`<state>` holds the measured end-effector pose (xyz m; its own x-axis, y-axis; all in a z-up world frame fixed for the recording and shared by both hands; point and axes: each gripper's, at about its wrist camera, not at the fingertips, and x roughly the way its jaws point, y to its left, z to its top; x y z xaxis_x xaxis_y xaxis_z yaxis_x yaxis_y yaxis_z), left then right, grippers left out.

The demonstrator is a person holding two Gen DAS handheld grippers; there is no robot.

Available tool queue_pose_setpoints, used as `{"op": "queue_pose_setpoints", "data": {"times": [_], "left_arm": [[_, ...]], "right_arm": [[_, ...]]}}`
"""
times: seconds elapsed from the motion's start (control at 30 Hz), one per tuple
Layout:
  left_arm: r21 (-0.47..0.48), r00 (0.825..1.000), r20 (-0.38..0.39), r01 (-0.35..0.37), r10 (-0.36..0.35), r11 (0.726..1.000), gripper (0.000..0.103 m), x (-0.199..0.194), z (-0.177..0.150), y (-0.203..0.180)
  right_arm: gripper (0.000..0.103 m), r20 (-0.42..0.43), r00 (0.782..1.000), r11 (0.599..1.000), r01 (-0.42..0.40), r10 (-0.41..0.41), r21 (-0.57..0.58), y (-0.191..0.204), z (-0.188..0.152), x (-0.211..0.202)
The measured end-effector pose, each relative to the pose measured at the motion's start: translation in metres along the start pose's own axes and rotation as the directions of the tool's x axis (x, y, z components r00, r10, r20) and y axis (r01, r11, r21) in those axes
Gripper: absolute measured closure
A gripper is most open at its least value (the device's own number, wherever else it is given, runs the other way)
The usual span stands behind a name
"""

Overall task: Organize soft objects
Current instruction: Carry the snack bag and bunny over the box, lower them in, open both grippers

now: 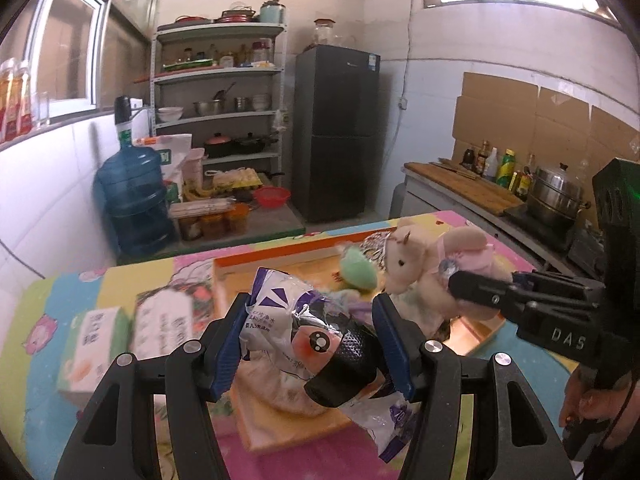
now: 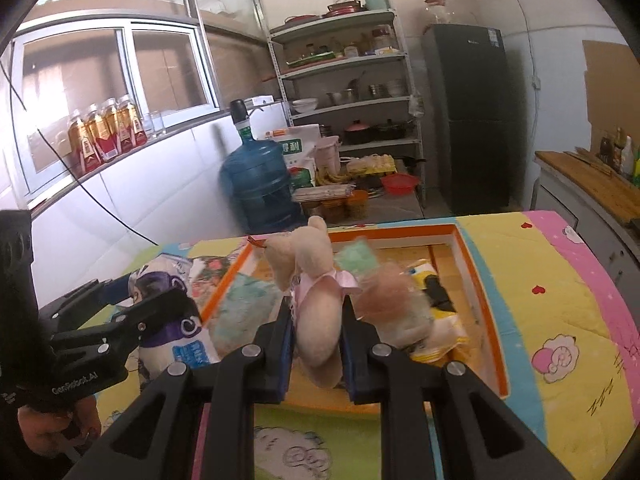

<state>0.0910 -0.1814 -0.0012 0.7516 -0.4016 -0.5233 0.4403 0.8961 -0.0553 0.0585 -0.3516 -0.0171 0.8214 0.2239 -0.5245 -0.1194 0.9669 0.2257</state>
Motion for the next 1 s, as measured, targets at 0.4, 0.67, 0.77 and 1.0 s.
{"op": "queue_pose_setpoints", "data": {"times": [0.4, 0.67, 0.77, 1.0], "left_arm": [[0.008, 0.999, -0.047, -0.020, 0.020, 1.000, 0.040, 0.061, 0.016, -0.010], [0.012, 0.997, -0.076, -0.013, 0.014, 1.000, 0.037, 0.085, 0.017, -0.011], [0.000, 0.996, -0.085, -0.010, 0.010, 1.000, 0.036, 0.088, 0.015, -0.011], [0.005, 0.996, -0.083, -0.039, 0.039, 0.999, 0.032, 0.082, 0.013, -0.010]], "right_arm": [[0.082, -0.046, 0.998, 0.999, -0.032, 0.032, -0.016, -0.021, 0.011, 0.039], [0.081, -0.063, 0.998, 0.999, -0.027, 0.025, -0.036, -0.024, 0.016, 0.060], [0.075, -0.061, 0.998, 0.999, -0.018, 0.016, -0.048, -0.023, 0.016, 0.061], [0.048, -0.034, 0.999, 0.998, 0.023, -0.025, -0.060, -0.021, 0.016, 0.051]]}}
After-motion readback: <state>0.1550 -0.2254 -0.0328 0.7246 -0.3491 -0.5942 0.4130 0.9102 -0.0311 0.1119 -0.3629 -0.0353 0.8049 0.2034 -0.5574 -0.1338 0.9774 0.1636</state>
